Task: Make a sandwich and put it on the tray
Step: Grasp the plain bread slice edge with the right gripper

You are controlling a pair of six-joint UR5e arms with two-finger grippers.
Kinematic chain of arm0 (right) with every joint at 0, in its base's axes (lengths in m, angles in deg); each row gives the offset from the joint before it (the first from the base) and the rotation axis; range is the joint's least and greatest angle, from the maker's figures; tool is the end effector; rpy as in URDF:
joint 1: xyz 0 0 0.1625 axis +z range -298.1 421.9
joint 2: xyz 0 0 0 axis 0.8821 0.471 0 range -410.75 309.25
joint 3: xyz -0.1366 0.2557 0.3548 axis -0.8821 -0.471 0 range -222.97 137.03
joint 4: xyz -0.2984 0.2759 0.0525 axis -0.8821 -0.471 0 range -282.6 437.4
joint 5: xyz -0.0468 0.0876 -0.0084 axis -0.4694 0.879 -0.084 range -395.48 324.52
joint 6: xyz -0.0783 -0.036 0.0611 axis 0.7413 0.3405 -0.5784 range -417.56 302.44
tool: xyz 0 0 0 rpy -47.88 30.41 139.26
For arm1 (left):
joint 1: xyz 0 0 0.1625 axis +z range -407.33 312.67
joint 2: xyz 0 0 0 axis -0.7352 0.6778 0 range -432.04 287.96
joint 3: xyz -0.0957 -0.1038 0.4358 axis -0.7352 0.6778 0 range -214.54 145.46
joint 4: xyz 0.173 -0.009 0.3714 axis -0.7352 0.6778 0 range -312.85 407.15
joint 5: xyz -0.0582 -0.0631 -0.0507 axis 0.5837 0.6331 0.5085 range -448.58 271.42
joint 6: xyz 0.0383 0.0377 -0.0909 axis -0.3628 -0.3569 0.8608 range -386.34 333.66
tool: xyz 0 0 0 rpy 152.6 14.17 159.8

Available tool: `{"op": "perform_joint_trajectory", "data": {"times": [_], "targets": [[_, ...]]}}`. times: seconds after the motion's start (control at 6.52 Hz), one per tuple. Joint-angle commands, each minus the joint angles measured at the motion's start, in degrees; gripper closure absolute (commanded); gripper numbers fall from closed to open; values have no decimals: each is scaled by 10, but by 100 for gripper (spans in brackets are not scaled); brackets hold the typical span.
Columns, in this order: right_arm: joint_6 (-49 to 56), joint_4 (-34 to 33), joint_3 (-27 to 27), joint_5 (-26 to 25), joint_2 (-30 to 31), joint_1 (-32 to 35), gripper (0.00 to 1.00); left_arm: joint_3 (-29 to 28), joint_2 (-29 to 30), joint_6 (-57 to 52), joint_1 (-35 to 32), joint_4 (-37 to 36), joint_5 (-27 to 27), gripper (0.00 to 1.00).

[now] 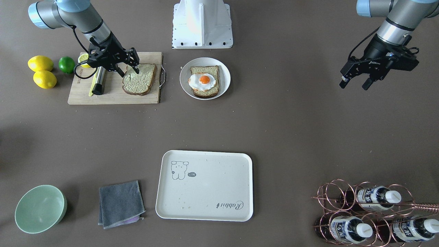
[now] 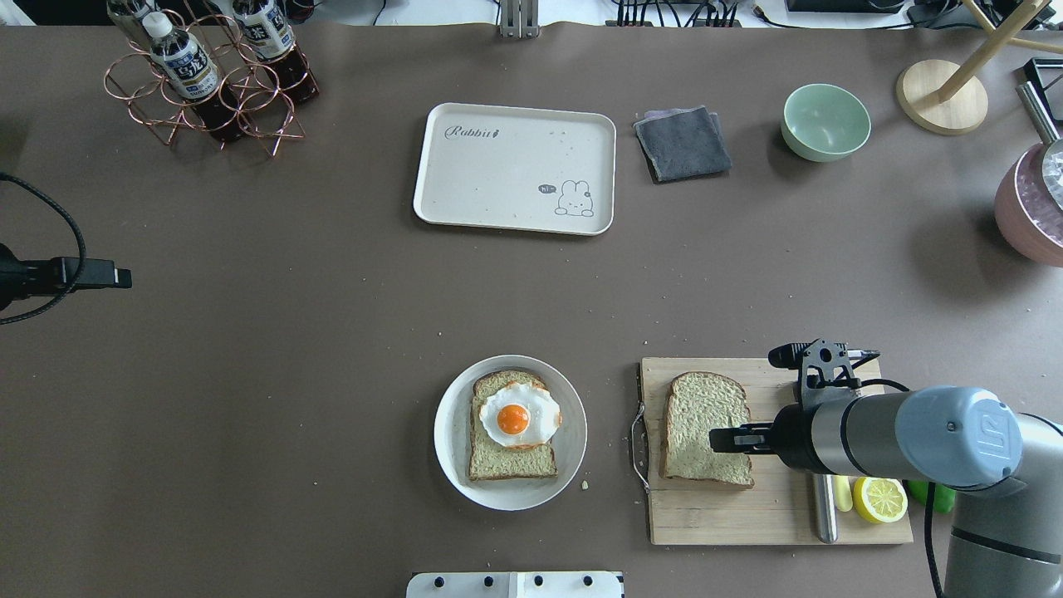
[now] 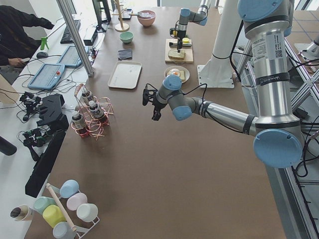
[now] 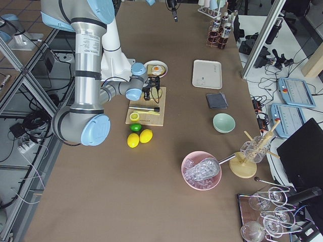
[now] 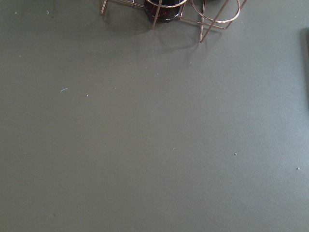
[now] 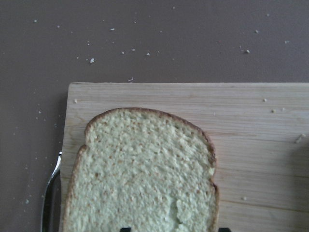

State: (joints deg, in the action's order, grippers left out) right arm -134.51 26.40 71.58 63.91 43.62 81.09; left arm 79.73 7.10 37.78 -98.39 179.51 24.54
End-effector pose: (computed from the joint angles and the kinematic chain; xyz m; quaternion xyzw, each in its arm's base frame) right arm -0.4051 -0.2640 0.4535 0.0683 -0.4926 0.0061 0.8676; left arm 0.1970 -0.3899 0.4947 0.1465 0.4689 -0.0973 0.8656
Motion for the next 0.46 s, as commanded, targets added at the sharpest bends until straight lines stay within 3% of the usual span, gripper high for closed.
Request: {"op": "perform_joint_trajectory", "data": {"times": [0.0, 0.15, 0.31], "targets": [[-1, 0, 1, 1, 2, 6, 66, 0, 0, 0, 1, 0, 0, 2], [-1, -1, -2, -2, 1, 5, 100, -3, 0, 0, 1, 0, 0, 2], [-1, -1, -8, -3, -1, 5, 100, -4, 1, 0, 1, 0, -2, 2]]}}
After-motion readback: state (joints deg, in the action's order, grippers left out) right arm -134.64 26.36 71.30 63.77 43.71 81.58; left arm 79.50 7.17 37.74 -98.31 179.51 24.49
